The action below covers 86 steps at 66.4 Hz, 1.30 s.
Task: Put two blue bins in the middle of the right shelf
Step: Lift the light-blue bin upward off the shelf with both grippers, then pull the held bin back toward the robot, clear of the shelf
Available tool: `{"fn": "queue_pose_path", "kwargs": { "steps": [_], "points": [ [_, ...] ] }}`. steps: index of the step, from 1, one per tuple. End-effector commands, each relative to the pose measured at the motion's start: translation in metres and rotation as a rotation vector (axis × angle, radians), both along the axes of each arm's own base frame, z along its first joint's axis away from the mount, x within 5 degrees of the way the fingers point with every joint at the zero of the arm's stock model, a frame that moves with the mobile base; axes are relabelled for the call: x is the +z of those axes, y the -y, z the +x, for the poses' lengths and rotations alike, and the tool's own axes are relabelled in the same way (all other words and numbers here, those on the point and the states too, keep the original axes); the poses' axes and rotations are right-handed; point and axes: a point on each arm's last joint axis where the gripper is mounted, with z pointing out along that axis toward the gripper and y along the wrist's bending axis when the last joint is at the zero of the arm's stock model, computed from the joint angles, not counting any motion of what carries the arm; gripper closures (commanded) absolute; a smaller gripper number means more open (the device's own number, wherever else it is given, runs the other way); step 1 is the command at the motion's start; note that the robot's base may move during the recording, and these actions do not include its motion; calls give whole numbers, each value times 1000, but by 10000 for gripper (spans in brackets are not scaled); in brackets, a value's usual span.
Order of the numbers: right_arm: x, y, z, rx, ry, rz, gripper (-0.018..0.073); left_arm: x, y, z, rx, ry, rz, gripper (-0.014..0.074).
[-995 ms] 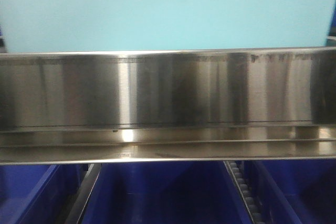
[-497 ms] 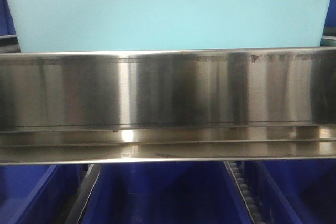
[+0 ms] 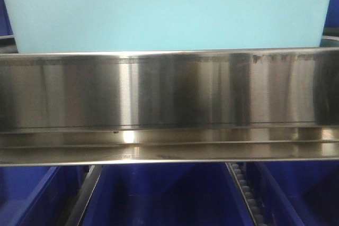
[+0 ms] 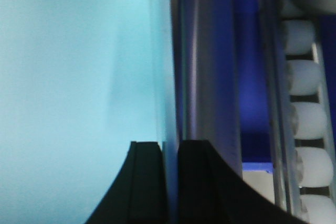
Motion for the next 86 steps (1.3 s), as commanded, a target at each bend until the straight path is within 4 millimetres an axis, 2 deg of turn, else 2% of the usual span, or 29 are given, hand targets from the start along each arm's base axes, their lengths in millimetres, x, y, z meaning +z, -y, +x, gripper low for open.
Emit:
{"fn": "queue_pose_path", "kwargs": {
  "steps": [1,11,25,47,61,75,86],
  "points": [
    [2,3,0,-3,6,-27,719,5,0,-4,-4,13,-3,708],
    [12,5,-6,-4,34,-17,712,13,-3,-9,-4,34,-13,708],
    [36,10,-25,-15,110,18,712,38,-7,-27,-15,107,-40,708],
    [74,-3,-54,31,324,17,712,92,-15,-59,23,360,-26,708],
    [99,-8,-59,49,419,23,712,130,-16,-72,14,496,-56,708],
    [126,-2,-62,16,517,23,712,137,-14,-73,0,544,-47,708],
    [130,-2,-62,17,537,33,712,140,-12,-71,-18,587,-64,708]
  ]
}}
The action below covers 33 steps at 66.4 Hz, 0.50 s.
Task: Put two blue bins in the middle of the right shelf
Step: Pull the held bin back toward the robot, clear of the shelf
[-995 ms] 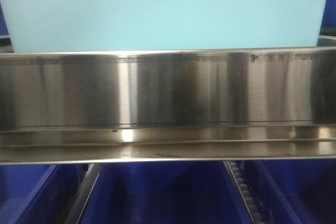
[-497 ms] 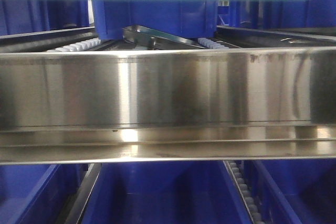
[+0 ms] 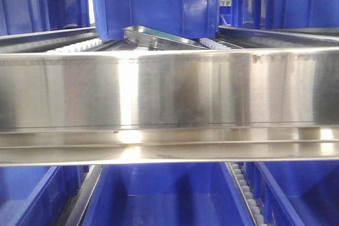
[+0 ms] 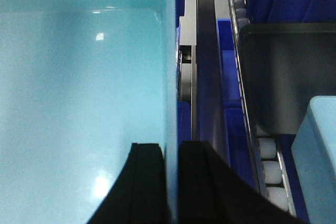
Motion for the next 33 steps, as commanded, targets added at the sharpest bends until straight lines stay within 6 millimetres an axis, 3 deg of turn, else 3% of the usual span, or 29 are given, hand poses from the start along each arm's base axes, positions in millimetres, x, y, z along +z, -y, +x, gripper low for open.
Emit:
{"fn": "queue_pose_path", "kwargs": {
  "steps": [1,33],
  "points": [
    [11,3,-1,-6,72,-1,712,11,2,-3,-37,79,-27,708],
    [11,3,-1,-6,74,0,712,14,-1,-1,-22,112,10,708]
  ]
}}
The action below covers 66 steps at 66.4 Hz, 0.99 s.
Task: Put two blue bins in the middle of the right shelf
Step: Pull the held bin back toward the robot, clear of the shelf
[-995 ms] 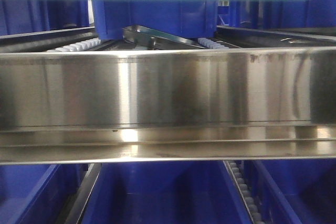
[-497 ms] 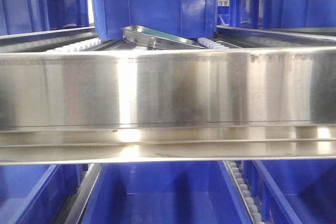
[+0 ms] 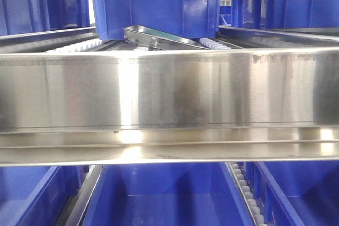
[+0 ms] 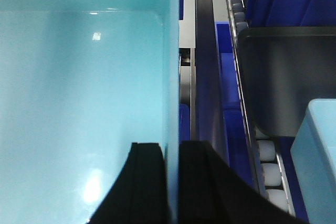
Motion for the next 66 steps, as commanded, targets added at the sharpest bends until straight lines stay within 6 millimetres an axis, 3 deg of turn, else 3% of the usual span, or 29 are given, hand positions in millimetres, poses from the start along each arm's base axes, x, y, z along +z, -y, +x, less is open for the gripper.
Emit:
{"fn": "queue_pose_path", "kwargs": {
  "steps": [1,66],
  "points": [
    [10,3,-1,1,67,1,712,10,0,-4,-20,63,-5,708],
    [10,3,-1,1,67,1,712,10,0,-4,-19,64,-3,708]
  ]
}}
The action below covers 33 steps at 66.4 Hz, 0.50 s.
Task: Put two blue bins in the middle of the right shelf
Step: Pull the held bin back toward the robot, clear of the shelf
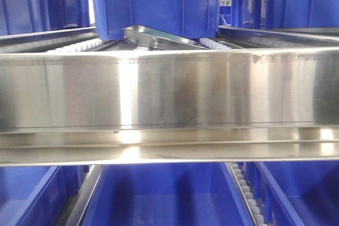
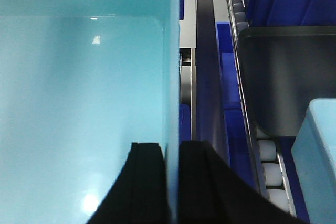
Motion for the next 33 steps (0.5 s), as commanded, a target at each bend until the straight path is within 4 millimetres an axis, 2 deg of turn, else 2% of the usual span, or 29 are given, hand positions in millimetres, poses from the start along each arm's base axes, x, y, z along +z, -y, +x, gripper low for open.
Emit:
{"fn": "queue_pose_path", "kwargs": {
  "steps": [1,33],
  "points": [
    [10,3,-1,2,67,-1,712,10,0,-4,-20,60,-6,708],
    [10,3,-1,2,67,-1,712,10,0,-4,-20,60,-6,708]
  ]
}}
